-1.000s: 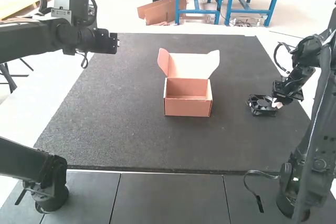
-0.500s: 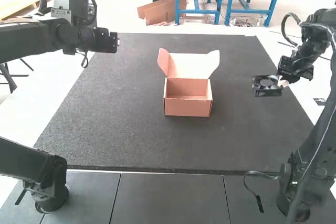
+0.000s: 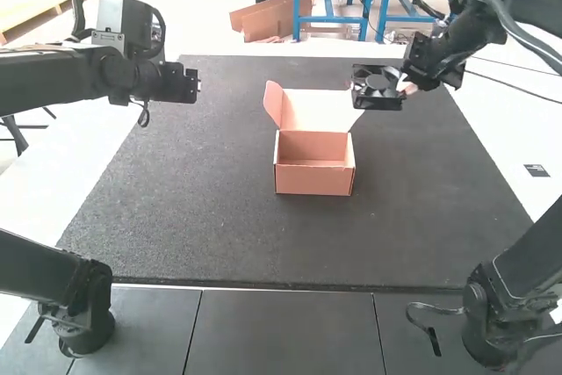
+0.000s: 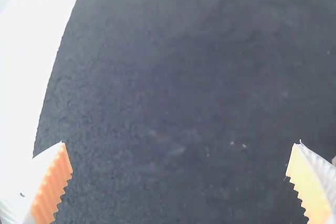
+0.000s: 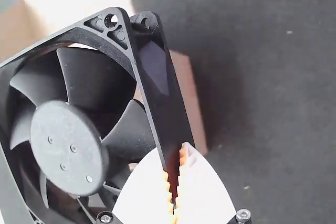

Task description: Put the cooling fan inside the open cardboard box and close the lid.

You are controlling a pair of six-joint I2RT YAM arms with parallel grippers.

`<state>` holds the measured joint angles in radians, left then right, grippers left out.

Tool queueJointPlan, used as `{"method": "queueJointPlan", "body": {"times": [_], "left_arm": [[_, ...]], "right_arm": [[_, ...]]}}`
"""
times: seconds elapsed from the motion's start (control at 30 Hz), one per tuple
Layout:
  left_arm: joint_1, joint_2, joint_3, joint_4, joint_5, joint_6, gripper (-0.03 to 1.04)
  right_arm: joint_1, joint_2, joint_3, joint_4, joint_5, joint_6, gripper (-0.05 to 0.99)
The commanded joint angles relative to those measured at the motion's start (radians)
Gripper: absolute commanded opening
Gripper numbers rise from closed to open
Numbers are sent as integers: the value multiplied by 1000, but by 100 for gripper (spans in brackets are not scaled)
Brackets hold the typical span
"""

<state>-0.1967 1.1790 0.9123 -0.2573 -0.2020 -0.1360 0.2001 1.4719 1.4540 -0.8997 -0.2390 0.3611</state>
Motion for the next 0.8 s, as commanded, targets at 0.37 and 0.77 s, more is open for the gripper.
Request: {"method": "queueJointPlan", "body": {"times": [0.37,0.77], "left_arm": [[-1,-42,3,-5,-4,-19,97],[2,-85,3,-8,-4,-24,97]], "right_arm": [[260,47,-29,147,32,207,-1],[283,197,-78,312,133,210,-1]]}}
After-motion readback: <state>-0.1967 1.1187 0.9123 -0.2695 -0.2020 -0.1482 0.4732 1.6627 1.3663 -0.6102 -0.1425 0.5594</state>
